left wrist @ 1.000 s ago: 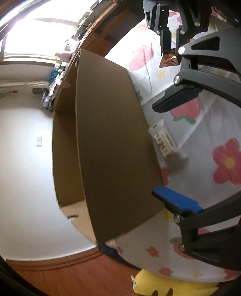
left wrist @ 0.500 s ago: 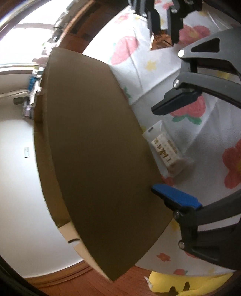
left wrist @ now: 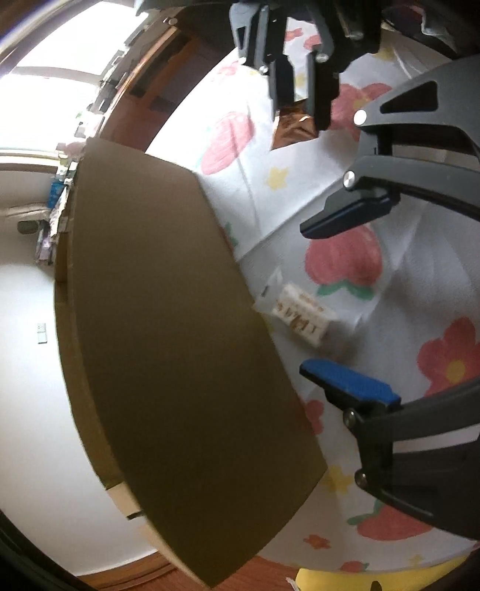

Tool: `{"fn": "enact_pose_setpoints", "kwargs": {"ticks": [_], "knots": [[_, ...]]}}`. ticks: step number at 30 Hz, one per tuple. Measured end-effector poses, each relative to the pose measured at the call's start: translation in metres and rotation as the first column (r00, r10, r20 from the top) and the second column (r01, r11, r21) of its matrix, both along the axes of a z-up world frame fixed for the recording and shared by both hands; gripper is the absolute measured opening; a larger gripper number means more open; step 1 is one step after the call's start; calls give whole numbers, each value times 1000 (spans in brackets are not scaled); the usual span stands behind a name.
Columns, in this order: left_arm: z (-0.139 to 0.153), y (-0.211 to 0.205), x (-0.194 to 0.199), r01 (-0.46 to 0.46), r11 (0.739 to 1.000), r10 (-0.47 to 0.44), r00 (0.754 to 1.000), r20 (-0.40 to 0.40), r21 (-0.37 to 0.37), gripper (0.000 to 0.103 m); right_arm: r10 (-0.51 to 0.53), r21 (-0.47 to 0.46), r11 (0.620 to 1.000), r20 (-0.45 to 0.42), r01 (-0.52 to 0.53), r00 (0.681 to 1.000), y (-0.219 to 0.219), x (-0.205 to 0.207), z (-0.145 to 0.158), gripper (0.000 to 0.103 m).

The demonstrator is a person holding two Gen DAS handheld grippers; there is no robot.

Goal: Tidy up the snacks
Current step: 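Grasp the white milk-bar packet with the left gripper while the right gripper holds the foil packet, then carry both packets over the box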

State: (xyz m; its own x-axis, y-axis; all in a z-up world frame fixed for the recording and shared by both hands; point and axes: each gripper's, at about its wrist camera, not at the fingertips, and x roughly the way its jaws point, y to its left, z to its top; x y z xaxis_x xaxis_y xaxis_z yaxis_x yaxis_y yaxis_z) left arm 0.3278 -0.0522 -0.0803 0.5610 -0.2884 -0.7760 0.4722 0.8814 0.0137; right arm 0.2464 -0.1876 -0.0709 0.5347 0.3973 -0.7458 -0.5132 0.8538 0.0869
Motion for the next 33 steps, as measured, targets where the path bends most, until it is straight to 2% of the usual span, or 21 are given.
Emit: {"fn": "enact_pose_setpoints", "kwargs": {"ticks": [7, 10, 11, 12, 14, 18, 25, 33], "knots": [[1, -6, 14, -6, 1000, 6, 1000, 23, 15, 66, -5, 1, 1000, 3, 5, 1000, 0, 0, 0, 22], [-3, -12, 22, 11, 999, -11, 1000, 12, 37, 52, -7, 6, 1000, 4, 7, 1000, -1, -1, 0, 22], [-5, -12, 23, 13, 999, -14, 1000, 8, 41, 32, -8, 7, 1000, 5, 8, 1000, -1, -1, 0, 22], [-7, -13, 23, 14, 998, -14, 1000, 3, 54, 26, -8, 8, 1000, 5, 8, 1000, -2, -1, 0, 23], [-8, -15, 20, 9, 997, -10, 1000, 13, 74, 23, -9, 1, 1000, 11, 9, 1000, -2, -2, 1, 22], [-6, -16, 10, 6, 997, -7, 1000, 9, 76, 21, -21, -13, 1000, 25, 21, 999, -1, -6, 4, 22], [1, -7, -15, -9, 1000, 9, 1000, 13, 27, 21, -52, -47, 997, 47, 55, 998, -7, -15, 5, 22], [25, -1, -46, -12, 1000, 12, 994, 104, -4, 21, -85, -17, 996, 83, 87, 993, -16, -24, 21, 21]]}}
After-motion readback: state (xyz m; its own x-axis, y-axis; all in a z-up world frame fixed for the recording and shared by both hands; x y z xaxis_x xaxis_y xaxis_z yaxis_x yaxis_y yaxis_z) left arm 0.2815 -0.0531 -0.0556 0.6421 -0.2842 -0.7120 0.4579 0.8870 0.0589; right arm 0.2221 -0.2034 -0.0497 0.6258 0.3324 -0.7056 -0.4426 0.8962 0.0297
